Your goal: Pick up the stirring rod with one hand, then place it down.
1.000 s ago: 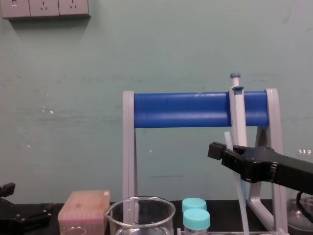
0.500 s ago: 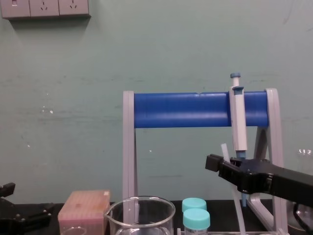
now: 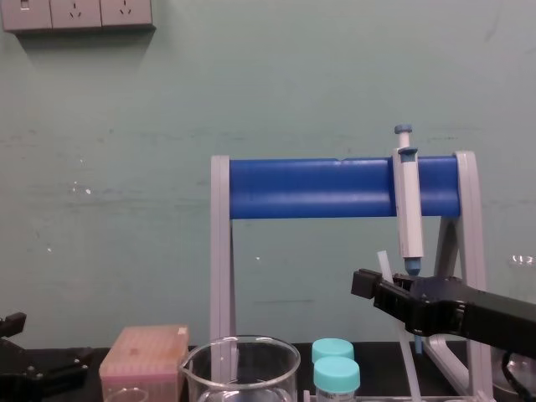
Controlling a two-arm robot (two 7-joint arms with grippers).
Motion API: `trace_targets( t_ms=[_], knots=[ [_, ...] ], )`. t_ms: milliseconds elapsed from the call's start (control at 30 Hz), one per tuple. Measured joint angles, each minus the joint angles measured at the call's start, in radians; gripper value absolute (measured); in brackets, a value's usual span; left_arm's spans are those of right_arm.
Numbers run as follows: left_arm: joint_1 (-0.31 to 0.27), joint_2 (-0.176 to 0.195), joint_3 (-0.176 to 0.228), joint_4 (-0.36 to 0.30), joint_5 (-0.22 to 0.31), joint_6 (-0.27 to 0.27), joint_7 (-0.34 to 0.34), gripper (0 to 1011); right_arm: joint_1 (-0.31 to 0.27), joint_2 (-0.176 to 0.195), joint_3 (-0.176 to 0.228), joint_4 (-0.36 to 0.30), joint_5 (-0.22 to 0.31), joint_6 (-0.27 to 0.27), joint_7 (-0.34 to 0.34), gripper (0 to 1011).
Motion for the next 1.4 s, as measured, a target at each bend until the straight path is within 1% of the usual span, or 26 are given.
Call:
trace_targets(
  t_ms=[100,167,233,267,333,400,467,533,600,633,700,733,800,867,933,967,1100,1133,1233,1400],
  knots=[
    [0.000,0.000,0.000,0.000,0.000,0.000,0.000,1000,0.000,0.000,0.000,0.000,0.001,0.000,0.000,62],
    [0.000,0.000,0.000,0.000,0.000,0.000,0.000,1000,0.000,0.000,0.000,0.000,0.001,0.000,0.000,78],
    [0.000,0.000,0.000,0.000,0.000,0.000,0.000,1000,0.000,0.001,0.000,0.000,0.002,0.000,0.000,121],
    [0.000,0.000,0.000,0.000,0.000,0.000,0.000,1000,0.000,0.001,0.000,0.000,0.002,0.000,0.000,164],
    [0.000,0.000,0.000,0.000,0.000,0.000,0.000,1000,-0.001,0.001,0.001,0.000,0.003,0.000,0.000,198],
    [0.000,0.000,0.000,0.000,0.000,0.000,0.000,1000,-0.001,0.001,0.001,0.000,0.003,0.000,0.000,278],
    [0.000,0.000,0.000,0.000,0.000,0.000,0.000,1000,-0.001,0.001,0.001,0.000,0.003,0.000,0.001,311],
    [0.000,0.000,0.000,0.000,0.000,0.000,0.000,1000,-0.001,0.001,0.001,0.000,0.004,0.000,0.001,395],
    [0.000,0.000,0.000,0.000,0.000,0.000,0.000,1000,-0.001,0.001,0.001,-0.001,0.004,0.000,0.001,436],
    [0.000,0.000,0.000,0.000,0.000,0.000,0.000,1000,-0.001,0.001,0.001,-0.001,0.004,0.000,0.001,498],
    [0.000,0.000,0.000,0.000,0.000,0.000,0.000,1000,-0.001,0.001,0.001,-0.001,0.004,0.000,0.001,539],
    [0.000,0.000,0.000,0.000,0.000,0.000,0.000,1000,-0.001,0.001,0.001,-0.001,0.004,-0.001,0.001,596],
    [0.000,0.000,0.000,0.000,0.000,0.000,0.000,1000,-0.001,0.001,0.001,-0.001,0.005,-0.001,0.001,643],
    [0.000,0.000,0.000,0.000,0.000,0.000,0.000,1000,-0.001,0.001,0.001,-0.001,0.005,-0.001,0.002,723],
    [0.000,0.000,0.000,0.000,0.000,0.000,0.000,1000,-0.001,0.001,0.001,-0.002,0.005,-0.001,0.002,760],
    [0.000,0.000,0.000,0.000,0.000,0.000,0.000,1000,-0.001,0.001,0.001,-0.002,0.005,-0.001,0.002,816],
    [0.000,0.000,0.000,0.000,0.000,0.000,0.000,1000,-0.001,0.001,0.001,-0.002,0.005,-0.002,0.002,904],
    [0.000,0.000,0.000,0.000,0.000,0.000,0.000,1000,-0.001,0.001,0.001,-0.002,0.005,-0.002,0.002,952],
    [0.000,0.000,0.000,0.000,0.000,0.000,0.000,1000,-0.001,0.001,0.001,-0.002,0.005,-0.002,0.002,1003],
    [0.000,0.000,0.000,0.000,0.000,0.000,0.000,1000,-0.001,0.001,0.002,-0.002,0.005,-0.002,0.002,1002]
  ],
)
